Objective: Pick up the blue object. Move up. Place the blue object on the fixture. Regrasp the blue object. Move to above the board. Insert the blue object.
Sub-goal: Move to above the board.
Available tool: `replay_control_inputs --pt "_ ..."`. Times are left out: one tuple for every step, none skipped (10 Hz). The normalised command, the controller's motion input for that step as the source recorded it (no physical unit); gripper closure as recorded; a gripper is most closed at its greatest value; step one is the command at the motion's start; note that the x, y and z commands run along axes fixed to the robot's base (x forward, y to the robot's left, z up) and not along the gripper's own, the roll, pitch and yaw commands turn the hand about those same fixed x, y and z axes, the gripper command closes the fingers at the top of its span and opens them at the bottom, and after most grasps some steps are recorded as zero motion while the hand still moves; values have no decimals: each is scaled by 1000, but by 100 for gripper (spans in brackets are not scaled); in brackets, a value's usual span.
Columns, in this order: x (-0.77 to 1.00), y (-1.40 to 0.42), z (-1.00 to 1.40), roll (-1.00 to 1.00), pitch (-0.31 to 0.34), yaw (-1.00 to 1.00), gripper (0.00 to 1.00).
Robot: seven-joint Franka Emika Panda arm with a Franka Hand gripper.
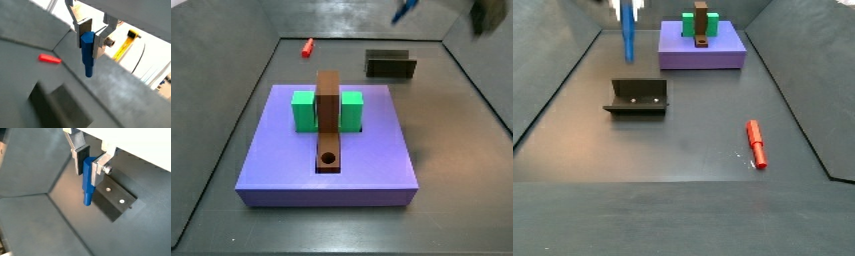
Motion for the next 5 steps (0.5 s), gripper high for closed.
replay_control_inputs --pt "10 -39 1400 -11 8 -23 100" --pt "20 -24 1400 -3 16 -25 100" --pt "29 -31 691 -2 65 -18 100" --pt "38 -29 463 4 80 -15 100" --pt "48 -24 187 -1 106 3 100"
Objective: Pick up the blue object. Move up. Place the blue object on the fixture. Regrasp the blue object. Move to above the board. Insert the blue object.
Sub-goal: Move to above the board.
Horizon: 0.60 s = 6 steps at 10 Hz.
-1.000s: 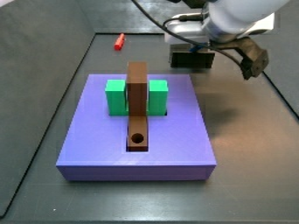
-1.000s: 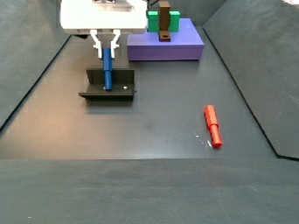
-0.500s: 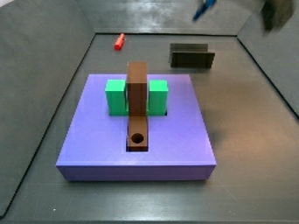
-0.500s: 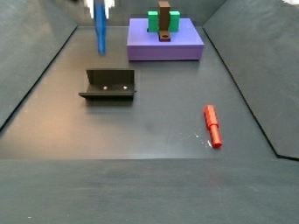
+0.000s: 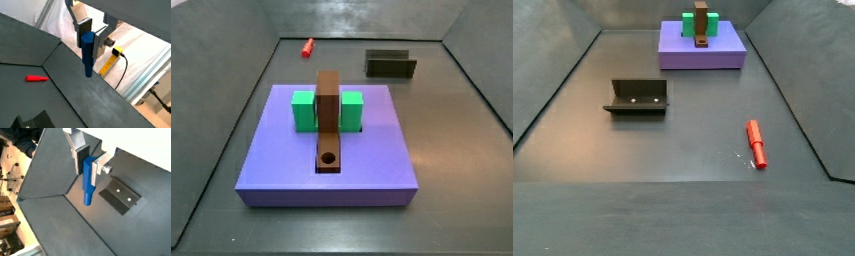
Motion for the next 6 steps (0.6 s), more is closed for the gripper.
replay_control_inputs --pt "-1092 -1400 259 -1000 46 -151 100" --pt "-1114 -1400 287 -1000 30 -148 100" --pt "-1217 -1400 289 -1000 11 -135 100" --pt "-1233 -1400 253 -1000 18 -128 100" --pt "-1236 -1400 259 -1000 32 -130 100" --pt "-671 -739 130 -1000 37 -122 100"
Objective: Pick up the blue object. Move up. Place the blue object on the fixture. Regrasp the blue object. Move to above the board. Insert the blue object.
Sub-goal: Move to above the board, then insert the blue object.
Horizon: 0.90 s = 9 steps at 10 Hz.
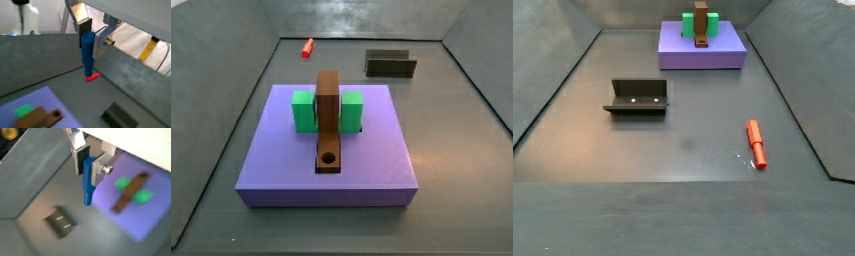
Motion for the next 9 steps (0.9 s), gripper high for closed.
replay_control_inputs --pt "-265 -253 27 -1000 54 -114 100" --pt "-108 -113 31 -1000 56 -100 100" --pt "-109 -53 9 -1000 43 -94 100" --pt "-85 -4 -4 -814 16 -67 100" --pt "-65 12 9 -516 -5 -32 100" --pt "-42 6 -8 -318 -19 -17 100" --pt "0 0 0 -7 0 0 100" --pt "0 -177 -126 -124 -69 -71 100" --pt "-203 -674 -183 -257 -70 49 100"
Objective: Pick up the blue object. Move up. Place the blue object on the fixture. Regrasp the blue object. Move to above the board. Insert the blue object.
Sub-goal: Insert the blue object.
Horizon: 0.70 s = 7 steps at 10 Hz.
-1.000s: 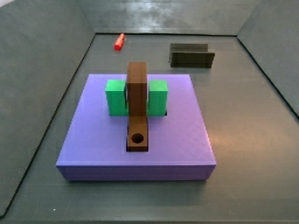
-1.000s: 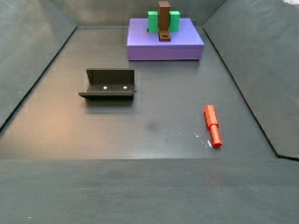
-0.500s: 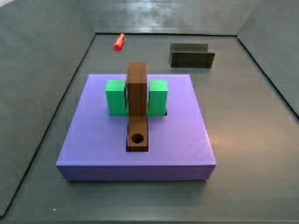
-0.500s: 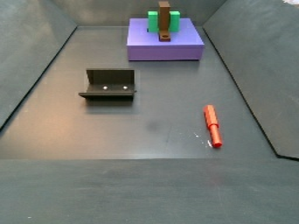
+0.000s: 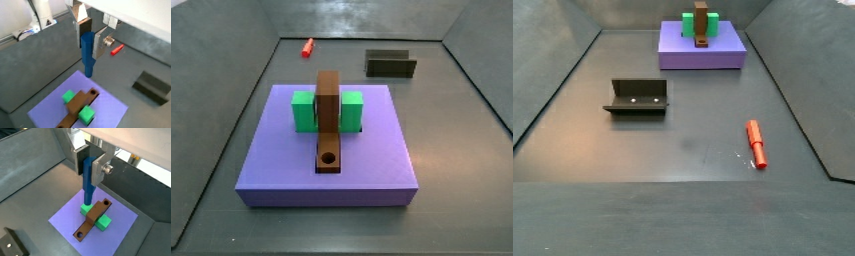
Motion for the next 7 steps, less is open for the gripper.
replay_control_inputs --pt "-83 -666 -63 -317 -3 86 100" --pt "-143 -603 0 -436 -16 0 100" --pt "-166 -589 -26 -437 -50 0 100" --pt "-129 -477 -197 -394 -179 9 100" --pt "-23 -297 -331 -287 -200 54 100" --pt "-46 -243 -606 -14 -310 109 100" --pt "-17 -211 -543 9 -353 143 100"
